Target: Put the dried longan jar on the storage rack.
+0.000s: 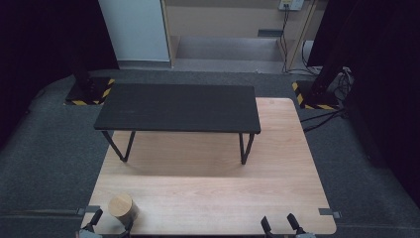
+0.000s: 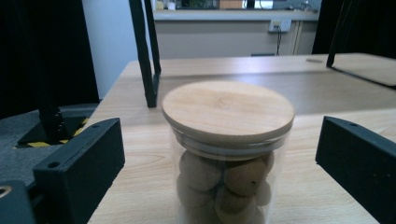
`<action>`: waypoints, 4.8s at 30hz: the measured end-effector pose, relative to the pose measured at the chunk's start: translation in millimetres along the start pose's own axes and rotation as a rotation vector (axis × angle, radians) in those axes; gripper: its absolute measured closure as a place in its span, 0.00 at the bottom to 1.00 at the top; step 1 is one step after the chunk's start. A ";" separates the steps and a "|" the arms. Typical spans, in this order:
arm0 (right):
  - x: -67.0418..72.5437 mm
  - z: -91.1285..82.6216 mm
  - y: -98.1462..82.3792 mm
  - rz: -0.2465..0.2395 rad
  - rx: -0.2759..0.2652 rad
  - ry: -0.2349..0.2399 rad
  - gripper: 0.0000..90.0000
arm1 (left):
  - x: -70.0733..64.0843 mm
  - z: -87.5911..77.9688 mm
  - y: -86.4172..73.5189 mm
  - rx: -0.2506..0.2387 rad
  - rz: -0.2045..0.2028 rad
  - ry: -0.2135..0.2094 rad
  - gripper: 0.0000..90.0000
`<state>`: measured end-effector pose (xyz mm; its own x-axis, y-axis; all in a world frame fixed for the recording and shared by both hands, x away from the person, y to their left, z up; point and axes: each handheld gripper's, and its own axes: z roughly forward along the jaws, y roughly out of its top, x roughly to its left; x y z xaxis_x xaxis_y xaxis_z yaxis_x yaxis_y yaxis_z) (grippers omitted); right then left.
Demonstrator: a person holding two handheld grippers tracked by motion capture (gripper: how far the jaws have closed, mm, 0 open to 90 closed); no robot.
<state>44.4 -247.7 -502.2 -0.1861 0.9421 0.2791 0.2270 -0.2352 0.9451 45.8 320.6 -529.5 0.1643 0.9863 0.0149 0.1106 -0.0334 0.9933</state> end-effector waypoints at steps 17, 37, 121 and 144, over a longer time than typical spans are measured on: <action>-4.6 -1.5 -1.9 0.012 0.016 -0.024 0.06 | 2.7 23.0 -7.0 0.054 0.015 -0.020 0.07; -0.5 -3.6 3.2 0.005 -0.009 -0.011 0.07 | 19.6 12.9 55.6 0.093 0.014 -0.102 0.27; -1.6 -9.4 13.1 0.018 -0.052 -0.055 0.07 | 97.2 220.6 254.3 0.081 -0.001 -0.141 0.27; -0.9 -8.4 14.3 0.015 -0.046 -0.060 0.07 | 93.6 225.8 240.4 0.053 0.009 -0.119 0.27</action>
<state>39.8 -253.9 -487.5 -0.1252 0.9507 0.2838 0.1846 -0.2588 0.9481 309.1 368.4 -315.2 0.2805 0.9598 0.0075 0.1595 -0.0543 0.9857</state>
